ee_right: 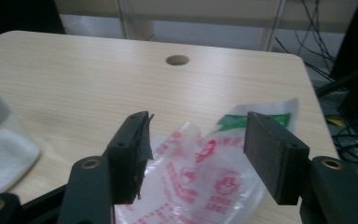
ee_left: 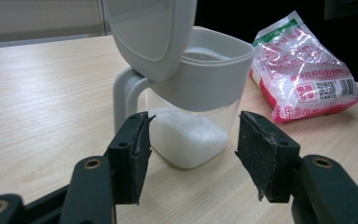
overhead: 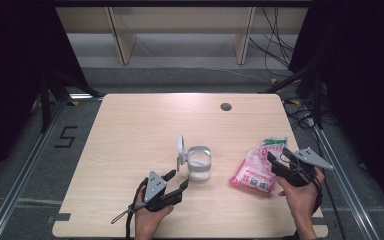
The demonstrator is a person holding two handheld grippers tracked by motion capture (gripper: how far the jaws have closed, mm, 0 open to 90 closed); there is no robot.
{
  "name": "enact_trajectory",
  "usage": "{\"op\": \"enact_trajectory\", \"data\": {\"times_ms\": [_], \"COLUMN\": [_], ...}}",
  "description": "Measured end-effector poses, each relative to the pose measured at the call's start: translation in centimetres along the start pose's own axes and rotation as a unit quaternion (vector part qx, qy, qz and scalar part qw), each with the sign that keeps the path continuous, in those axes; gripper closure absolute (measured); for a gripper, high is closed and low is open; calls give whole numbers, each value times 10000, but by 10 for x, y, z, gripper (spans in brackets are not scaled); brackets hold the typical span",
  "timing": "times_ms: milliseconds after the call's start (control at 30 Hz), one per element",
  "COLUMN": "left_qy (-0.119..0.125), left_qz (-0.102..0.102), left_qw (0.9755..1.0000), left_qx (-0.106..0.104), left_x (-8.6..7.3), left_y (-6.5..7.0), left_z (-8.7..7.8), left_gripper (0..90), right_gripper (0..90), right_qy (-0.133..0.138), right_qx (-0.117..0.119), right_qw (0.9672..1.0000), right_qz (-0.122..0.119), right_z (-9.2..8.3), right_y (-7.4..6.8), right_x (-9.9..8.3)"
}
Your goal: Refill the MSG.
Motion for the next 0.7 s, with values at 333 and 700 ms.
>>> {"op": "enact_trajectory", "data": {"times_ms": [333, 700], "left_qy": [-47, -84], "left_qz": [4, 76], "left_qw": [9999, 9990], "left_qx": [123, 441], "left_x": [4, 9], "left_y": [-10, -24], "left_z": [-5, -9], "left_gripper": [444, 446], "right_gripper": [413, 369], "right_qy": [-297, -580], "right_qx": [575, 931], "right_qw": [9975, 9926], "right_qz": [-273, -513], "right_z": [6, 7], "right_y": [-21, -35], "right_x": [-12, -22]}}
Point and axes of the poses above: each handheld gripper's, and its own axes: z roughly forward along the jaws, x roughly out of its top, y roughly to its right, the point moved 2 cm from there along z, roughly forward along the jaws, and after that the axes turned 11 degrees about z, right-handed, at the moved point
